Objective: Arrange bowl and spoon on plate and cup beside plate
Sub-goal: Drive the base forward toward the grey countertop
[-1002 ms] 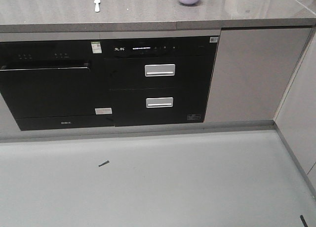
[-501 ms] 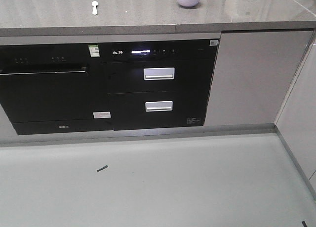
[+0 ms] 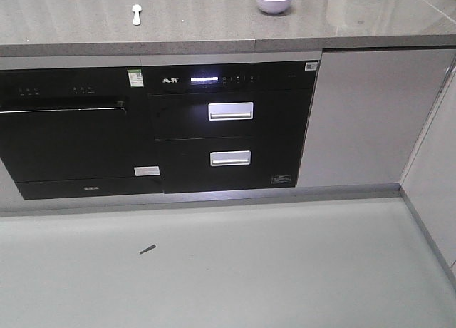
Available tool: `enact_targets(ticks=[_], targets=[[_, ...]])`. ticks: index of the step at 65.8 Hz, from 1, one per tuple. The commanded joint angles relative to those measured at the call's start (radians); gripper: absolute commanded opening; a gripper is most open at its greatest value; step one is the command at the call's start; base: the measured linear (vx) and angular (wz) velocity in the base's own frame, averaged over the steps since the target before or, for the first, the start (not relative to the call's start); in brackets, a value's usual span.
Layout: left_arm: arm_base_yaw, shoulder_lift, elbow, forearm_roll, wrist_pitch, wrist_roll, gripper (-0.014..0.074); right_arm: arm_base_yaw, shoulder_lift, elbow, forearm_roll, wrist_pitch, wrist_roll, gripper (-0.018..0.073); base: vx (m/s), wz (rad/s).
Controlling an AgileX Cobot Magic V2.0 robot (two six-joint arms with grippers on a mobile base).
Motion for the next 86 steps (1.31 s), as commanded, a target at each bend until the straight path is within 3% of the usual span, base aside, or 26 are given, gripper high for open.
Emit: enact_targets(ticks=[1, 86], targets=[[-0.001, -0.016, 0.023, -0.002, -0.069, -0.001, -0.0006, 0.000, -0.005, 0.000, -0.005, -0.069, -0.004, -0.0005, 0.06, 0.02], [-0.001, -0.016, 0.023, -0.002, -0.069, -0.001, -0.0006, 0.000, -0.005, 0.000, -0.005, -0.069, -0.004, -0.0005, 0.06, 0.01]])
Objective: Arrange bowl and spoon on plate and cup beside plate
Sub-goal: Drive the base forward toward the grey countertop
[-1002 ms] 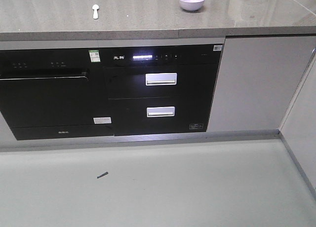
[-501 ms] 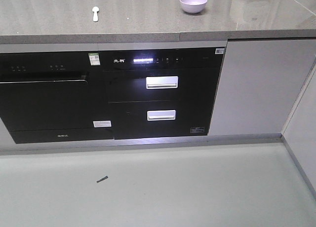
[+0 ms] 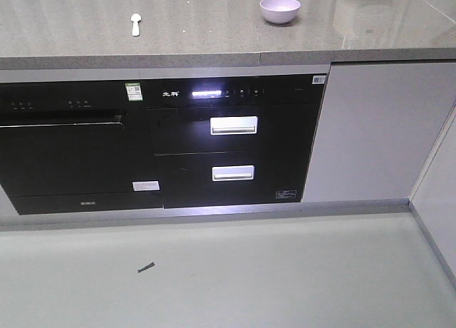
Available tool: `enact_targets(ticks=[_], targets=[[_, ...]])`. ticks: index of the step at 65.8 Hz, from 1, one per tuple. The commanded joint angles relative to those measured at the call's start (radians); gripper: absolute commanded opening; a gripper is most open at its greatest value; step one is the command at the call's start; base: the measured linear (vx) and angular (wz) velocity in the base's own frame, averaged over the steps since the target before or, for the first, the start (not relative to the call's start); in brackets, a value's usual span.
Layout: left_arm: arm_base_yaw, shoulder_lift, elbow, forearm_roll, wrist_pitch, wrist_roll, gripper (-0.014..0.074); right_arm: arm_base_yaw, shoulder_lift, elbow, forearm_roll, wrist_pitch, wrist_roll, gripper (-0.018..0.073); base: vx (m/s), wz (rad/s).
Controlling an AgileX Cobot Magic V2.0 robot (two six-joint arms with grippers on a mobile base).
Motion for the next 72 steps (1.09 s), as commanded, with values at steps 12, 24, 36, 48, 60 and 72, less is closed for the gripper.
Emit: enact_targets(ticks=[12, 24, 36, 48, 60, 72], targets=[[-0.001, -0.016, 0.023, -0.002, -0.069, -0.001, -0.0006, 0.000, -0.005, 0.000, -0.005, -0.069, -0.004, -0.0005, 0.08, 0.00], [-0.001, -0.016, 0.023, -0.002, -0.069, -0.001, -0.0006, 0.000, -0.005, 0.000, -0.005, -0.069, -0.004, -0.0005, 0.08, 0.00], [-0.001, -0.016, 0.023, -0.002, -0.069, -0.001, -0.0006, 0.000, -0.005, 0.000, -0.005, -0.069, -0.004, -0.0005, 0.08, 0.01], [-0.001, -0.016, 0.023, -0.002, -0.069, -0.001, -0.0006, 0.000, -0.005, 0.000, -0.005, -0.069, -0.004, -0.0005, 0.08, 0.01], [-0.001, -0.016, 0.023, -0.002, -0.069, -0.001, -0.0006, 0.000, -0.005, 0.000, -0.005, -0.069, -0.004, -0.0005, 0.08, 0.00], [-0.001, -0.016, 0.023, -0.002, -0.069, -0.001, -0.0006, 0.000, -0.005, 0.000, -0.005, -0.069, -0.004, -0.0005, 0.08, 0.01]])
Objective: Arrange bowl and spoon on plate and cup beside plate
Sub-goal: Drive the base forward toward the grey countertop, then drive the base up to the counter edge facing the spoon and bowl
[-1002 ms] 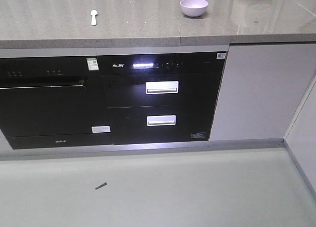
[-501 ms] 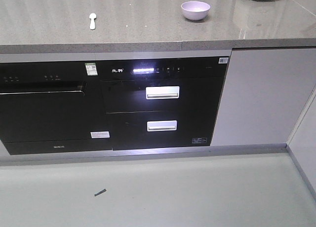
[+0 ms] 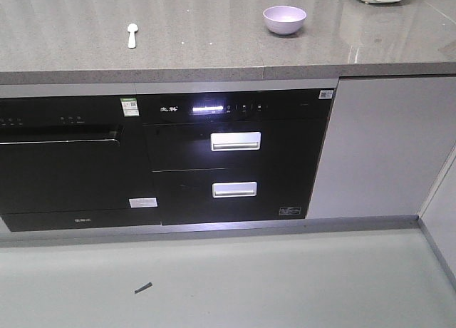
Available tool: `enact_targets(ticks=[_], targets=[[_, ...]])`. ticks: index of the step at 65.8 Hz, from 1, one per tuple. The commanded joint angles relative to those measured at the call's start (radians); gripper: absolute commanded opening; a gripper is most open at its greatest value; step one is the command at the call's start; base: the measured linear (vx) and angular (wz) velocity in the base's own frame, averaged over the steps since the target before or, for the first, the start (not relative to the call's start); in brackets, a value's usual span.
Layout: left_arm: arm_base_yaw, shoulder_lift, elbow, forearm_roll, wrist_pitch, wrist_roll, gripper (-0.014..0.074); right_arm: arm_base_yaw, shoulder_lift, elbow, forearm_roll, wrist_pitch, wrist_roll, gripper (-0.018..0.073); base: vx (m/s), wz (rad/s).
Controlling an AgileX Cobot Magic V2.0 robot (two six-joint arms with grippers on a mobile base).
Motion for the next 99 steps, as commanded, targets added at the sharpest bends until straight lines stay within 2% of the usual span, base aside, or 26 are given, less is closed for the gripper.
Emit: enact_targets(ticks=[1, 99], targets=[[-0.001, -0.016, 0.023, -0.002, -0.069, -0.001, -0.0006, 0.000, -0.005, 0.000, -0.005, -0.069, -0.004, -0.0005, 0.08, 0.01], [-0.001, -0.016, 0.023, -0.002, -0.069, -0.001, -0.0006, 0.000, -0.005, 0.000, -0.005, -0.070, -0.004, -0.0005, 0.06, 0.00]])
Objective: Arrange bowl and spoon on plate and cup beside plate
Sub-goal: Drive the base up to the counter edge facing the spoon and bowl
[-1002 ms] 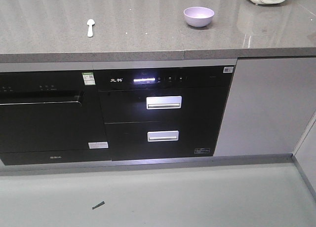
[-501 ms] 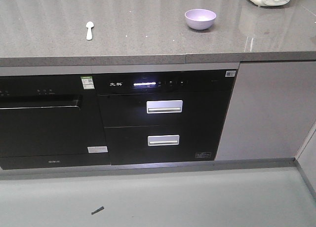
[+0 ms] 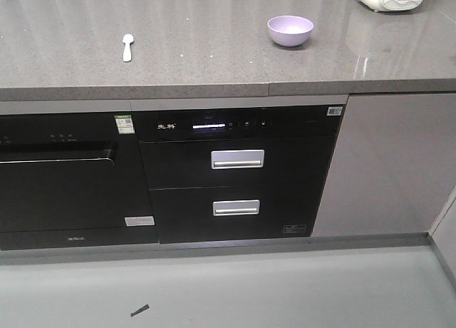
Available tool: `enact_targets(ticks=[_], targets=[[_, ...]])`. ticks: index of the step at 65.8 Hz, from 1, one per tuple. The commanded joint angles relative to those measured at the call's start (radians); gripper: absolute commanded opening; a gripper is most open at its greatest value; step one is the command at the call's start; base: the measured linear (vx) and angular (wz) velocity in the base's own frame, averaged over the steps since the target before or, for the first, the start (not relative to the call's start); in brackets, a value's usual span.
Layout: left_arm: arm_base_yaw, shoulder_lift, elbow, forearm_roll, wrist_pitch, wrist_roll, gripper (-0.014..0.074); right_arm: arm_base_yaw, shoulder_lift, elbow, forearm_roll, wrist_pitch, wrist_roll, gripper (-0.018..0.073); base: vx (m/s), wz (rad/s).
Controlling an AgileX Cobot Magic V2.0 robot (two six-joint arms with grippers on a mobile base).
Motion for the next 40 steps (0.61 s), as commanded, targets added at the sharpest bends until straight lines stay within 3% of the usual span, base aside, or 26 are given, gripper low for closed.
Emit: enact_targets(ticks=[1, 40], targets=[[-0.001, -0.016, 0.023, -0.002, -0.069, -0.001, -0.0006, 0.000, -0.005, 0.000, -0.005, -0.070, -0.004, -0.0005, 0.04, 0.01], [-0.001, -0.016, 0.023, -0.002, -0.069, -0.001, -0.0006, 0.000, -0.005, 0.000, -0.005, -0.069, -0.004, -0.0005, 0.07, 0.01]])
